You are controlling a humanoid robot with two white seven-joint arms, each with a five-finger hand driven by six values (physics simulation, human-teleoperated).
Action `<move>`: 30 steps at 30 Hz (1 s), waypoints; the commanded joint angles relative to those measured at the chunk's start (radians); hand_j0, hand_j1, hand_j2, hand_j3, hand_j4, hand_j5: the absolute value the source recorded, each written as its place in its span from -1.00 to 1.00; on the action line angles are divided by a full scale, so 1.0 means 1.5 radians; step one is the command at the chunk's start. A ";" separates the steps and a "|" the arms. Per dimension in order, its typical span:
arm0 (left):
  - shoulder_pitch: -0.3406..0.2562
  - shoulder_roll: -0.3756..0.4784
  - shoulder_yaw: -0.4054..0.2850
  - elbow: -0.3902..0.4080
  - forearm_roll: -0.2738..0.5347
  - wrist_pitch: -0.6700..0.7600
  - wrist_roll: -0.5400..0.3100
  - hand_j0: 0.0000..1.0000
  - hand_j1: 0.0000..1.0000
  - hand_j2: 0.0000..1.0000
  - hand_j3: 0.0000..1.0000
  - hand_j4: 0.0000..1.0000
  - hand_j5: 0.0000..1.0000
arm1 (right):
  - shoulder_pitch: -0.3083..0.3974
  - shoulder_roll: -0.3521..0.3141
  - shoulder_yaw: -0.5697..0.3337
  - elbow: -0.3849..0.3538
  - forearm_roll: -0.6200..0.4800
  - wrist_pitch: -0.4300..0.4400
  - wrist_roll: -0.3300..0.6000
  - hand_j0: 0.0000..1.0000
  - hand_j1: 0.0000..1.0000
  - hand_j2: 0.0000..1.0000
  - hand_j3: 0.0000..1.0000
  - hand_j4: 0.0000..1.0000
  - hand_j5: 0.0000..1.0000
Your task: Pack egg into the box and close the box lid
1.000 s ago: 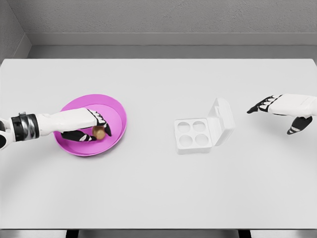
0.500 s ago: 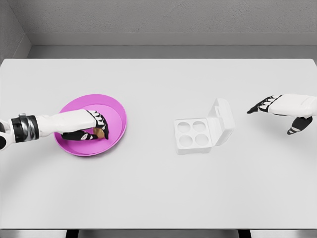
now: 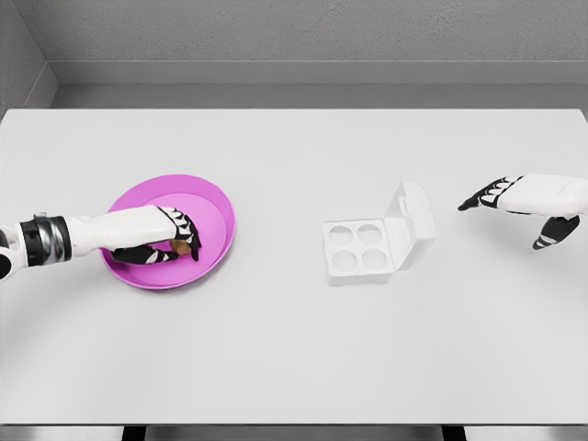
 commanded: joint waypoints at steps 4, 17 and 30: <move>0.001 0.001 -0.001 0.000 -0.002 -0.001 -0.003 0.00 0.00 0.00 0.00 0.00 0.00 | 0.000 -0.002 0.000 0.000 -0.003 0.002 0.000 1.00 1.00 1.00 1.00 1.00 1.00; -0.005 -0.003 0.007 -0.032 0.025 -0.001 -0.003 -0.12 -0.12 -0.12 -0.12 -0.12 -0.12 | 0.000 -0.001 0.000 0.000 -0.003 0.001 0.000 1.00 1.00 1.00 1.00 1.00 1.00; -0.021 -0.068 0.003 -0.033 0.026 -0.001 -0.003 -0.12 -0.12 -0.12 -0.12 -0.12 -0.12 | 0.000 -0.001 0.000 0.000 -0.003 0.000 0.000 1.00 1.00 1.00 1.00 1.00 1.00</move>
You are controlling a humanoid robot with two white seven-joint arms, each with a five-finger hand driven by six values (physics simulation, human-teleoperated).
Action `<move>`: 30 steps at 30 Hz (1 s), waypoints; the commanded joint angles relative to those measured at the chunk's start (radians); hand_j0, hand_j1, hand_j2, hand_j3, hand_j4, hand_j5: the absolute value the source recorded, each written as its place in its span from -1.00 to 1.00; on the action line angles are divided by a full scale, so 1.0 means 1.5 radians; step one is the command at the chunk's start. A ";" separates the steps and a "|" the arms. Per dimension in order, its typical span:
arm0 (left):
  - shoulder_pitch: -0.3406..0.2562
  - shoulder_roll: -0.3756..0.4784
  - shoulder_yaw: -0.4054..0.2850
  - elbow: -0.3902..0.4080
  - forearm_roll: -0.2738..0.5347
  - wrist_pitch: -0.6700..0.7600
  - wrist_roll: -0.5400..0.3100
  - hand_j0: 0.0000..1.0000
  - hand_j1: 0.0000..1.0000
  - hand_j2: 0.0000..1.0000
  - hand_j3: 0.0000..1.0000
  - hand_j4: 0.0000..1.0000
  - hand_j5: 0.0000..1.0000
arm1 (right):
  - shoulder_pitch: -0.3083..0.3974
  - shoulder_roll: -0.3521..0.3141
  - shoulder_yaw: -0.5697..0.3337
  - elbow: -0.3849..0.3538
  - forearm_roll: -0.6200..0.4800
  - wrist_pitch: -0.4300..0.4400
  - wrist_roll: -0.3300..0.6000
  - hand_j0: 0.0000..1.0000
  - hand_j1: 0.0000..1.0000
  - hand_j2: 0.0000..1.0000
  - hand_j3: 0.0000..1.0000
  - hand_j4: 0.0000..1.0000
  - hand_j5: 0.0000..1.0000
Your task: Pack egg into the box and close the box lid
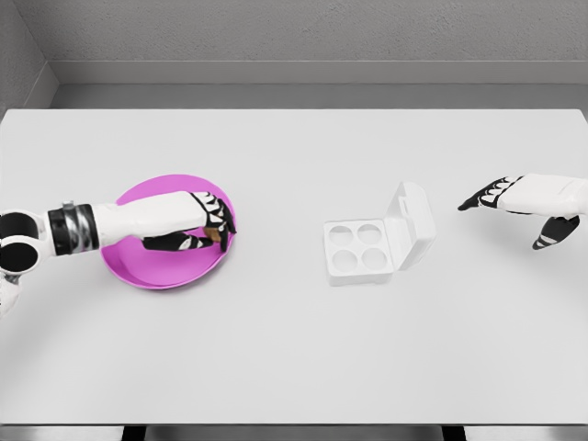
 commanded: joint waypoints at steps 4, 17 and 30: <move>-0.009 -0.021 -0.001 0.000 0.003 0.002 0.000 -0.12 -0.12 -0.12 -0.12 -0.12 -0.12 | 0.000 -0.001 0.000 0.000 -0.003 0.002 0.000 1.00 1.00 1.00 1.00 1.00 1.00; -0.032 -0.078 -0.003 0.000 0.003 0.002 0.000 -0.10 -0.10 -0.10 -0.10 -0.10 -0.10 | 0.000 0.000 0.000 0.000 -0.003 0.002 0.000 1.00 1.00 1.00 1.00 1.00 1.00; -0.048 -0.137 -0.030 0.001 -0.006 0.002 0.000 -0.10 -0.10 -0.10 -0.10 -0.10 -0.10 | 0.000 -0.001 0.000 0.000 -0.003 0.001 0.000 1.00 1.00 1.00 1.00 1.00 1.00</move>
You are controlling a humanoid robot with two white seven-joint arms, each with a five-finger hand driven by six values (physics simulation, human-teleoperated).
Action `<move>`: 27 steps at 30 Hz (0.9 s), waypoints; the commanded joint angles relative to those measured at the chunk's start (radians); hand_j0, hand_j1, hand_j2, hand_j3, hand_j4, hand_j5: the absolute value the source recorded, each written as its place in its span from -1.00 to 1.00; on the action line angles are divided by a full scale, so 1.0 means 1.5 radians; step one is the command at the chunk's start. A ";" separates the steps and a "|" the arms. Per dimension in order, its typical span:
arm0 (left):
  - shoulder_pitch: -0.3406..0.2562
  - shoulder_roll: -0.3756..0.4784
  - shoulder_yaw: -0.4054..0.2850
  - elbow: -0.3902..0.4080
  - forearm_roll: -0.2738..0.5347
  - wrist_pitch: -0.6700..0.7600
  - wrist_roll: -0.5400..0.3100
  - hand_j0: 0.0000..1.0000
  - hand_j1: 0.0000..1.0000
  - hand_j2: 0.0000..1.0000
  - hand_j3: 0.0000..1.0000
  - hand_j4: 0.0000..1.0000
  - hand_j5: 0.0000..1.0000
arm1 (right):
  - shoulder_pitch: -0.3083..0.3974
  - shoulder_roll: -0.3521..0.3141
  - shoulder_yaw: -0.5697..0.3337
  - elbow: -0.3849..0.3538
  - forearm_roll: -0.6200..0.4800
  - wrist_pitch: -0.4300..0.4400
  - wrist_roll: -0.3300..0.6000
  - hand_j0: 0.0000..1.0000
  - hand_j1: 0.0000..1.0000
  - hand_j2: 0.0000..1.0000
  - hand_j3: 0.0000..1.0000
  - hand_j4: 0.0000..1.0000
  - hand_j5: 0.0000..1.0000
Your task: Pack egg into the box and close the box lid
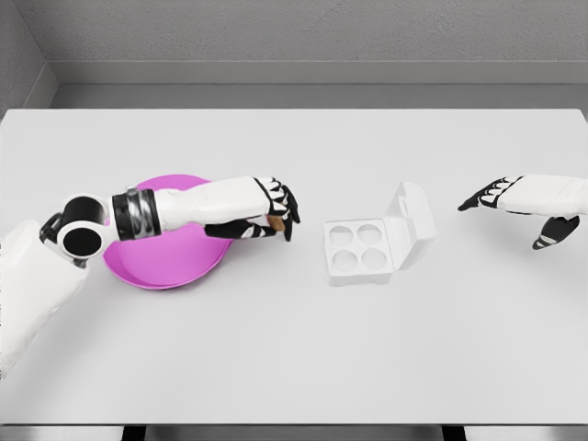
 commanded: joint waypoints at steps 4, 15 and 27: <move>-0.010 -0.032 -0.024 0.000 0.004 0.002 0.001 -0.11 -0.11 -0.11 -0.11 -0.11 -0.11 | -0.001 0.000 0.000 0.000 -0.003 0.001 0.000 1.00 1.00 1.00 1.00 1.00 1.00; -0.012 -0.090 -0.031 0.001 -0.004 0.002 0.001 -0.14 -0.14 -0.14 -0.14 -0.14 -0.14 | -0.001 0.002 0.000 0.000 -0.003 0.002 0.000 1.00 1.00 1.00 1.00 1.00 1.00; -0.013 -0.126 -0.029 0.008 0.050 0.002 0.001 -0.15 -0.15 -0.15 -0.15 -0.15 -0.15 | -0.001 0.001 0.000 -0.001 -0.003 0.001 0.000 1.00 1.00 1.00 1.00 1.00 1.00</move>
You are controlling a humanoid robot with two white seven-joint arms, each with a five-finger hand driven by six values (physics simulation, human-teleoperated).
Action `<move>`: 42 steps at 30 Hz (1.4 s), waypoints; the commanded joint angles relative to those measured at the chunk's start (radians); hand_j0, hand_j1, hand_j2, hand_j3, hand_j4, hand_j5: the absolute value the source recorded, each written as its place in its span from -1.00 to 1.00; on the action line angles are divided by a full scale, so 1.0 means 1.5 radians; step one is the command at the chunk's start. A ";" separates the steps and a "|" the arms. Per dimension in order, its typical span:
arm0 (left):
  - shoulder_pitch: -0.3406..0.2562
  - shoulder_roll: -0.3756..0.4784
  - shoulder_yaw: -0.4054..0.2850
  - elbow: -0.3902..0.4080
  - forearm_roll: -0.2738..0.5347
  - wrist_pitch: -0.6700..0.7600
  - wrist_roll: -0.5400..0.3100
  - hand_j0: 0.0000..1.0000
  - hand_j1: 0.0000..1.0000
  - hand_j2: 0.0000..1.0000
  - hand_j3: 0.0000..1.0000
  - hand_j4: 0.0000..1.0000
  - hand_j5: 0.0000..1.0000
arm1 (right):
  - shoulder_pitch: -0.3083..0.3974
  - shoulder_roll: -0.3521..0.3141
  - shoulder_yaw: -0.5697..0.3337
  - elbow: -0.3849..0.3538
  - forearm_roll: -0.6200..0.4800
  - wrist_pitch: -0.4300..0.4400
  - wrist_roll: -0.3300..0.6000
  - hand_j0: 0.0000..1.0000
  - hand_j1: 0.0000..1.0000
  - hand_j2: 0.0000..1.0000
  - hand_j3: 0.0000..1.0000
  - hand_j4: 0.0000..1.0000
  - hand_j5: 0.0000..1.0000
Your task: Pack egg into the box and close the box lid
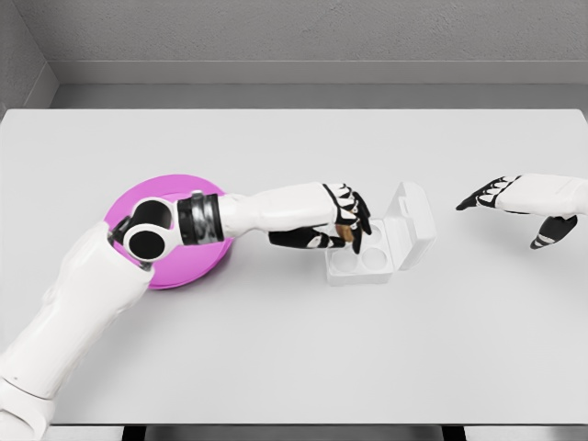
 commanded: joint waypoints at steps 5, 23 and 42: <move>-0.003 -0.005 0.003 -0.004 0.098 0.002 0.001 -0.16 -0.16 -0.16 -0.16 -0.16 -0.16 | 0.000 -0.002 0.000 0.000 -0.003 0.001 0.000 1.00 1.00 1.00 1.00 1.00 1.00; 0.003 -0.020 0.004 0.044 0.223 0.002 0.001 -0.20 -0.20 -0.20 -0.20 -0.20 -0.20 | 0.000 -0.002 0.001 -0.010 -0.003 0.001 0.000 1.00 1.00 1.00 1.00 1.00 1.00; 0.035 -0.036 0.004 0.053 0.322 0.002 0.001 -0.24 -0.24 -0.24 -0.24 -0.24 -0.24 | 0.001 -0.003 0.001 -0.011 -0.003 0.001 0.000 1.00 1.00 1.00 1.00 1.00 1.00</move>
